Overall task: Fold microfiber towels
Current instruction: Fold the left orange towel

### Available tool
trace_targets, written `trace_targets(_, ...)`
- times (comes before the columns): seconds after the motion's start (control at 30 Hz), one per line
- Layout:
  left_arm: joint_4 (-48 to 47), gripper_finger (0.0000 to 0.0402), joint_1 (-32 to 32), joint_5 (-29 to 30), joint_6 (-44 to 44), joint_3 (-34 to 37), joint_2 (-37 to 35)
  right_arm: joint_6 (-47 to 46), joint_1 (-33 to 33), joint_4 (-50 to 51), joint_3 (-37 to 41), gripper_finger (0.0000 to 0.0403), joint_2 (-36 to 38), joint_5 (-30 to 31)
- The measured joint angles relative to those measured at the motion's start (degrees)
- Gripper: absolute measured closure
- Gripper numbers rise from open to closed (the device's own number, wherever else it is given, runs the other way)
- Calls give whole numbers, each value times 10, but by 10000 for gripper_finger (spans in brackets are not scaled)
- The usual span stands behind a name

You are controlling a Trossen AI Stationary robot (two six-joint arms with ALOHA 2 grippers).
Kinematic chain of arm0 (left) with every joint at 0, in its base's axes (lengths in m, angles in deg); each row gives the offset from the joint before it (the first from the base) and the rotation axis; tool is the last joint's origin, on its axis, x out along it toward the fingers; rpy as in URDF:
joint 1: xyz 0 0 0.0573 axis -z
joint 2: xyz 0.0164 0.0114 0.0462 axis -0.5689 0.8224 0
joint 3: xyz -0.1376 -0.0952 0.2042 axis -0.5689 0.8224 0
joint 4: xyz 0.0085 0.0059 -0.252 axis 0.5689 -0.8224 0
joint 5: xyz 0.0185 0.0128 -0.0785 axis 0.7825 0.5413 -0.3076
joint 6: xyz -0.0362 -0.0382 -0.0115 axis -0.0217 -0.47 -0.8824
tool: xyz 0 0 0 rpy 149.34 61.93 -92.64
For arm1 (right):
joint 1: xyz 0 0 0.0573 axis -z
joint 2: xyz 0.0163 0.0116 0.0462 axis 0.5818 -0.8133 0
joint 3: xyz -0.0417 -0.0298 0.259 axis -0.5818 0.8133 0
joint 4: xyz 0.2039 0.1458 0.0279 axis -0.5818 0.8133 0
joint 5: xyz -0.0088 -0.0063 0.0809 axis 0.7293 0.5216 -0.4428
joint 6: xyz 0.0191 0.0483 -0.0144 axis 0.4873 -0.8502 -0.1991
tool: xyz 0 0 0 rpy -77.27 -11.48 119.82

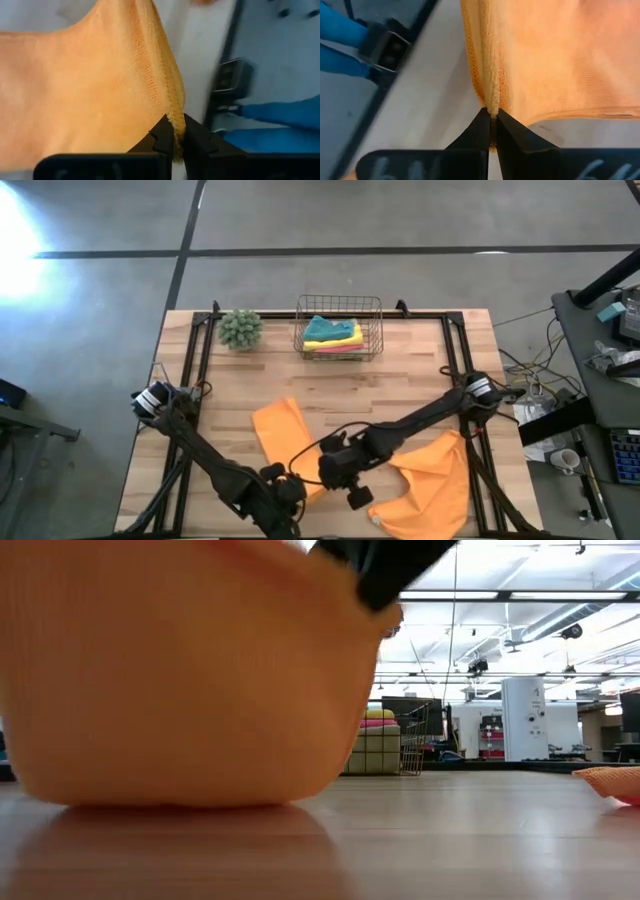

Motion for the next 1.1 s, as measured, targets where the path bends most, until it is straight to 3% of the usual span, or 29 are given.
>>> trace_targets(0.17, -6, 398, 1, -2, -39, -23, -1, -34, -21, -2, 0, 394, 16, 9)
trace_targets(0.33, -52, 399, 1, -2, -41, -30, 0, -28, -14, -20, 0, 394, 14, 60)
trace_targets(0.5, -154, 399, -4, 17, -60, -28, 3, -5, 18, -47, 1, 394, 6, 94)
trace_targets(0.77, -310, 400, -12, 73, -115, -23, 3, 45, 81, -85, 1, 394, 1, 96)
trace_targets(1.1, -350, 400, -71, 83, -116, 51, 1, 92, 144, -150, 15, 394, 1, 93)
